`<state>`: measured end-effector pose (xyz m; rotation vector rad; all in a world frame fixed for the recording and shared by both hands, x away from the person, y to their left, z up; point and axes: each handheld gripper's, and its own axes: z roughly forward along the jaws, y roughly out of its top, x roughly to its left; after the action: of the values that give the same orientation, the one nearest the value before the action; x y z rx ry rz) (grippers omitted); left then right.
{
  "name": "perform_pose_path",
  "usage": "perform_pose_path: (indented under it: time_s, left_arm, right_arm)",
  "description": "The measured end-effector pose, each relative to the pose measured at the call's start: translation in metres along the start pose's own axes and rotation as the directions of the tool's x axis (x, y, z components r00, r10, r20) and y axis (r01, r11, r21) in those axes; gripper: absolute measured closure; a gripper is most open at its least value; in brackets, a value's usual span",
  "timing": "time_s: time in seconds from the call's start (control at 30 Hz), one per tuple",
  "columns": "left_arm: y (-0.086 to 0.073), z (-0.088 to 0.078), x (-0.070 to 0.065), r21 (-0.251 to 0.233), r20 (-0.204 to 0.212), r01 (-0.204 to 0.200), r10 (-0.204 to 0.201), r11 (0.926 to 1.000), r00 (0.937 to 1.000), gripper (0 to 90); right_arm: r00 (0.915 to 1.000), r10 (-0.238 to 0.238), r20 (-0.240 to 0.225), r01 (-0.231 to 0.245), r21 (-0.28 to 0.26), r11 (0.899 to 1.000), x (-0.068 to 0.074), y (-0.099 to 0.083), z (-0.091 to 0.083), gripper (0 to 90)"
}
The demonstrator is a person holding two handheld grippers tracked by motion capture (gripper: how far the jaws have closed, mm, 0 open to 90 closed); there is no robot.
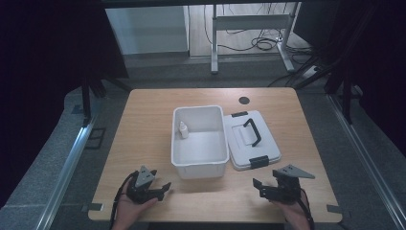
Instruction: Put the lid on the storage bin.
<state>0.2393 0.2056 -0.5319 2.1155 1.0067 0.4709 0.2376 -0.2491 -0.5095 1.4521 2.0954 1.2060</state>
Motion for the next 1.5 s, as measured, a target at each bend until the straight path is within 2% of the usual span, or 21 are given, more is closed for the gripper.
perform_pose_path:
  time_s: [0.1,0.17,0.2,0.3,0.37,0.43,0.57,0.77,0.93,1.13,1.5]
  left_arm:
    - [-0.002,0.004,0.000,0.024,-0.003,-0.008,0.008,0.9997,1.0000,26.6]
    - [-0.002,0.003,0.000,0.018,0.003,0.002,-0.002,0.9998,1.0000,26.6]
    - [-0.001,-0.001,0.001,-0.006,0.024,0.021,-0.021,0.9998,0.9995,26.6]
    - [0.001,-0.005,0.002,-0.025,0.036,0.040,-0.039,0.9989,0.9986,26.6]
    - [0.002,-0.006,0.002,-0.028,0.033,0.039,-0.038,0.9989,0.9987,26.6]
    - [0.002,-0.006,0.001,-0.027,0.035,0.035,-0.034,0.9990,0.9988,26.6]
    - [0.003,-0.005,0.000,-0.025,0.036,0.030,-0.029,0.9992,0.9989,26.6]
    - [0.001,-0.001,0.001,-0.013,0.038,0.038,-0.037,0.9992,0.9986,26.6]
    - [0.002,0.000,-0.002,-0.013,0.040,0.034,-0.033,0.9994,0.9987,26.6]
    - [0.001,0.001,-0.001,-0.009,0.041,0.037,-0.037,0.9993,0.9985,26.6]
    - [0.000,0.002,0.000,-0.007,0.042,0.034,-0.034,0.9994,0.9985,26.6]
  right_arm:
    - [0.9999,0.000,-0.011,0.000,0.006,1.000,-0.002,0.001,-0.002,13.2]
    - [0.9996,0.011,-0.025,-0.011,0.002,1.000,-0.006,0.004,-0.006,14.4]
    - [0.9993,0.014,-0.034,-0.014,-0.003,1.000,-0.006,0.005,-0.008,15.8]
    - [0.9989,0.010,-0.046,-0.011,-0.010,1.000,-0.005,0.011,-0.013,17.4]
    - [0.9978,-0.005,-0.066,0.006,0.006,1.000,-0.002,0.021,-0.015,20.3]
    - [0.9977,-0.017,-0.066,0.018,0.014,1.000,-0.002,0.026,-0.015,21.6]
    - [0.9977,-0.011,-0.067,0.012,0.020,1.000,-0.003,0.031,-0.014,22.0]
    - [0.9985,-0.015,-0.052,0.015,0.003,1.000,-0.004,0.041,-0.015,22.4]
    - [0.9987,-0.036,-0.035,0.036,0.002,0.999,0.000,0.046,-0.012,22.9]
    - [0.9975,-0.065,-0.030,0.065,-0.001,0.998,0.005,0.065,-0.011,25.2]
    - [0.9980,-0.063,0.000,0.063,0.017,0.998,0.009,0.096,-0.006,29.6]
